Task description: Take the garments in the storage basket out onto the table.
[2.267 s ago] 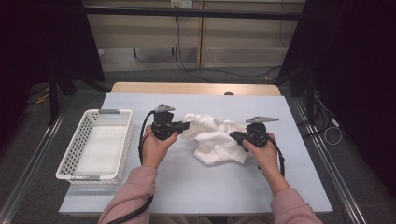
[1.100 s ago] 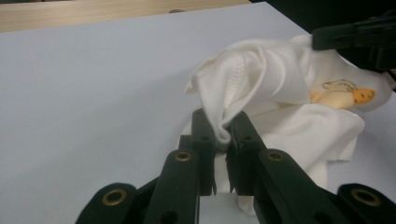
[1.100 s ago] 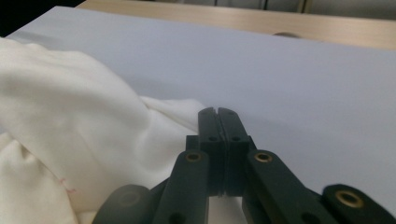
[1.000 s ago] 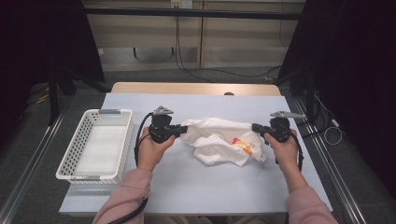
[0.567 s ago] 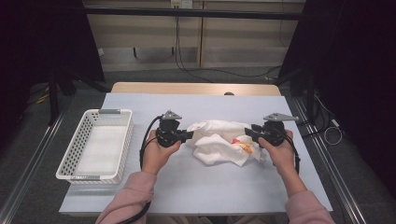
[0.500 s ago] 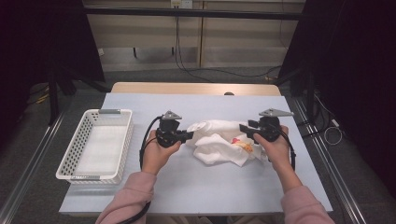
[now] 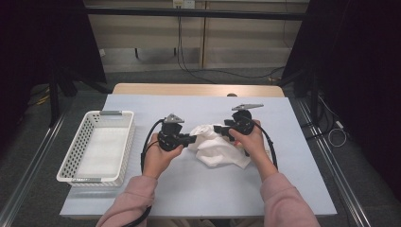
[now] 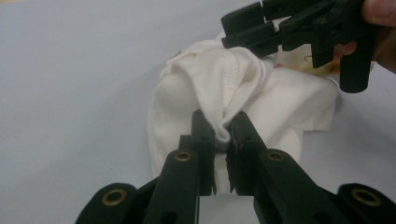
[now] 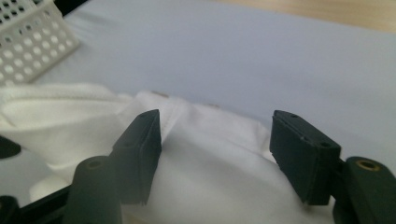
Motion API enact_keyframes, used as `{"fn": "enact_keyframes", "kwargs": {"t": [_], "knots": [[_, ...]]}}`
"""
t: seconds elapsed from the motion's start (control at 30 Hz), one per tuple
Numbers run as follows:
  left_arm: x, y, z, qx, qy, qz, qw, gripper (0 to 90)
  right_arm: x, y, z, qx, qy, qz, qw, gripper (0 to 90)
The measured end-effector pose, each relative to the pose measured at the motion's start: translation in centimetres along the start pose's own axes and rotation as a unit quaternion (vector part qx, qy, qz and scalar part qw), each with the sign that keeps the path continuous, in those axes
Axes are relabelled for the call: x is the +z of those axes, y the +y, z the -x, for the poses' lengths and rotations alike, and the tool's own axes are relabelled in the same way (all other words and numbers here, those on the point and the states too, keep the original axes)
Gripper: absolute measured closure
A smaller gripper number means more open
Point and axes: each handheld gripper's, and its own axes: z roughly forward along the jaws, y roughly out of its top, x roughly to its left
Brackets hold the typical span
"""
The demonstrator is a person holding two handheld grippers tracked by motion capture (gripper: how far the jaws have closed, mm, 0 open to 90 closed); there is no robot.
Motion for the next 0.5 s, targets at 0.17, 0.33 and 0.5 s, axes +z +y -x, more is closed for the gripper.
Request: {"fn": "enact_keyframes", "kwargs": {"t": [0.17,0.33,0.5], "knots": [[0.1,0.0,0.2,0.002,-0.004,0.003,1.0,82.8,-0.7,-0.9,-0.3,-0.016,0.021,-0.019,0.9995,87.1],[0.3,0.1,0.7,0.007,-0.005,-0.001,1.0,82.7,-2.2,-1.5,-0.1,-0.019,-0.002,0.006,0.9998,89.2],[0.7,0.0,1.0,0.007,-0.009,-0.005,0.9999,82.7,-4.5,-1.9,0.2,-0.01,-0.032,0.058,0.9977,89.0]]}}
